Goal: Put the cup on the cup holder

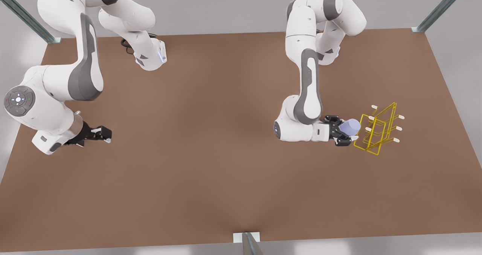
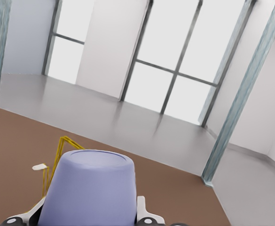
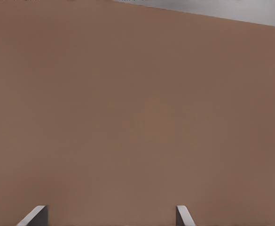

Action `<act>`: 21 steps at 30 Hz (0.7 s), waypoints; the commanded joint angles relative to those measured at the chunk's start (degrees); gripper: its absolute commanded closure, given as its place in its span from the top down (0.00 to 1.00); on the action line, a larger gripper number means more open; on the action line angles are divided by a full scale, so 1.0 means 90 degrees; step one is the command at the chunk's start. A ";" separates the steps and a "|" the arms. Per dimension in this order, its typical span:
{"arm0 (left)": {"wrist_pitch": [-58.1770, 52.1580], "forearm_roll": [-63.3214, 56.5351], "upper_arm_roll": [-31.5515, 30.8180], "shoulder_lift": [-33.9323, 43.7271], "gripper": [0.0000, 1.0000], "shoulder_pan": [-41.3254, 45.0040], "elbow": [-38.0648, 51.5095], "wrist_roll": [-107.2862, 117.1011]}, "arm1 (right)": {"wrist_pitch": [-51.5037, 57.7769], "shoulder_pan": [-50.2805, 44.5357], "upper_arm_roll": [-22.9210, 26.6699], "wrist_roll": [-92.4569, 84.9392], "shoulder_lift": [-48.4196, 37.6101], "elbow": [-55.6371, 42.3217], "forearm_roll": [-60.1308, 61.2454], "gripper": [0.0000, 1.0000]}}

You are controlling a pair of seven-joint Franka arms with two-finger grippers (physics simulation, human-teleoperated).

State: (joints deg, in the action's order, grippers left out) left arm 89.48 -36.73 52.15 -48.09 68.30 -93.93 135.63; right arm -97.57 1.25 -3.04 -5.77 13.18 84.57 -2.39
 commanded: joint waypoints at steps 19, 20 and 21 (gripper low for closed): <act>0.2470 -0.0392 0.1138 -0.0398 0.72 -0.0040 -0.1370 -0.3449 | -0.0624 0.0008 0.0006 0.0397 -0.0390 0.0652 0.0012 1.00; 0.2538 -0.0138 0.1383 -0.0398 0.72 0.0077 -0.1419 -0.3381 | -0.0614 0.0008 0.0006 0.0397 -0.0390 0.0632 0.0012 1.00; 0.2635 -0.0030 0.1520 -0.0408 0.72 0.0175 -0.1585 -0.2826 | -0.0614 0.0018 -0.0004 0.0387 -0.0390 0.0632 0.0012 1.00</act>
State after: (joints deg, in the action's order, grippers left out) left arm 109.85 -40.30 64.59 -51.99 69.19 -107.48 114.36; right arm -103.04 1.38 -3.03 -3.11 9.71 90.34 -2.35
